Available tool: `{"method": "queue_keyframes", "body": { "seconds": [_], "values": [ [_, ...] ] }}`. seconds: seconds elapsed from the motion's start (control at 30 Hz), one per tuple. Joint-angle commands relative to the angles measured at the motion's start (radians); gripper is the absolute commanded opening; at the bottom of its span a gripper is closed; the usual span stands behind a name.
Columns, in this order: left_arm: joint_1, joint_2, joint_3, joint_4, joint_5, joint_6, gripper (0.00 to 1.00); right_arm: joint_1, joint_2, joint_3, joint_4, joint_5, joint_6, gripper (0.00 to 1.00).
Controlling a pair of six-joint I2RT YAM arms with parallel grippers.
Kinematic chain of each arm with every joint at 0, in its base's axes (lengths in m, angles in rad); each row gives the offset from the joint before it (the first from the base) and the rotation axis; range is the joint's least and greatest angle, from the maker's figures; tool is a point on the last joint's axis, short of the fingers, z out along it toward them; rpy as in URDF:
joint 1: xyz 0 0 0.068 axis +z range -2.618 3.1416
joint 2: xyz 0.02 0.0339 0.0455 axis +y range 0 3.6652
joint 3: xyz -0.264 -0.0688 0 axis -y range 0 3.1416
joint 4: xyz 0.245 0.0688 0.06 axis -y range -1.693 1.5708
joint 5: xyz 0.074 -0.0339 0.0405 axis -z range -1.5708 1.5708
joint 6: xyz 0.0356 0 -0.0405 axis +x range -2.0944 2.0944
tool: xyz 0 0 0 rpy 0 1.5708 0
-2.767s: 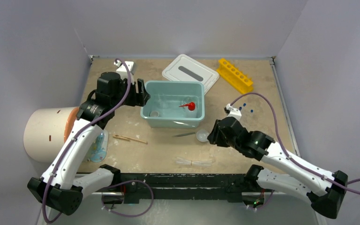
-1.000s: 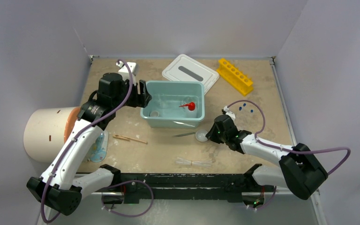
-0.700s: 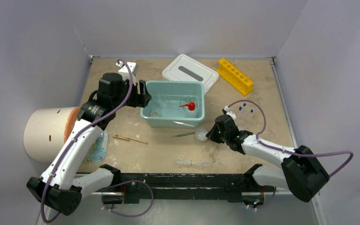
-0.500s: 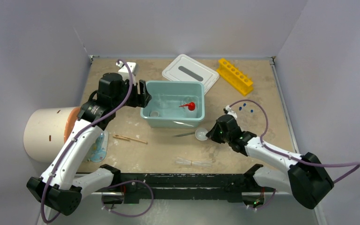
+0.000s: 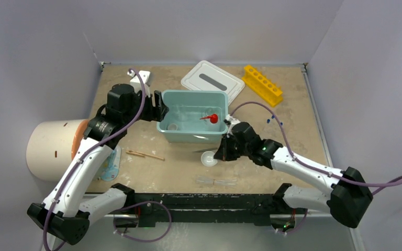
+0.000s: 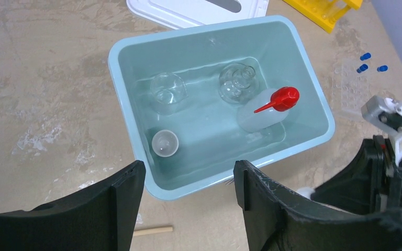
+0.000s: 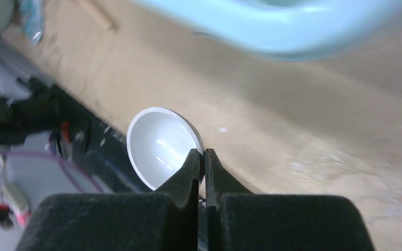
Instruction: Organize the chemistry lab equipment
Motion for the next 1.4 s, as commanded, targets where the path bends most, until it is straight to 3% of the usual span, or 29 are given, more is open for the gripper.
{"method": "queue_keyframes", "body": {
  "seconds": [0.0, 0.37, 0.6, 1.0, 1.37],
  "values": [
    [-0.011, -0.026, 0.0, 0.049, -0.006, 0.029, 0.63, 0.115, 0.03, 0.17, -0.026, -0.084, -0.092, 0.0],
    [-0.026, -0.038, 0.0, 0.04, -0.032, 0.039, 0.64, 0.127, 0.151, 0.625, -0.173, 0.123, -0.193, 0.0],
    [-0.034, -0.038, -0.002, 0.038, -0.046, 0.045, 0.64, 0.107, 0.325, 0.913, -0.317, 0.318, -0.278, 0.0],
    [-0.039, -0.058, -0.011, 0.033, -0.077, 0.053, 0.65, -0.009, 0.534, 1.061, -0.342, 0.288, -0.548, 0.0],
    [-0.045, -0.052, -0.012, 0.03, -0.082, 0.056, 0.65, -0.041, 0.707, 1.152, -0.351, 0.341, -0.592, 0.0]
  ]
}}
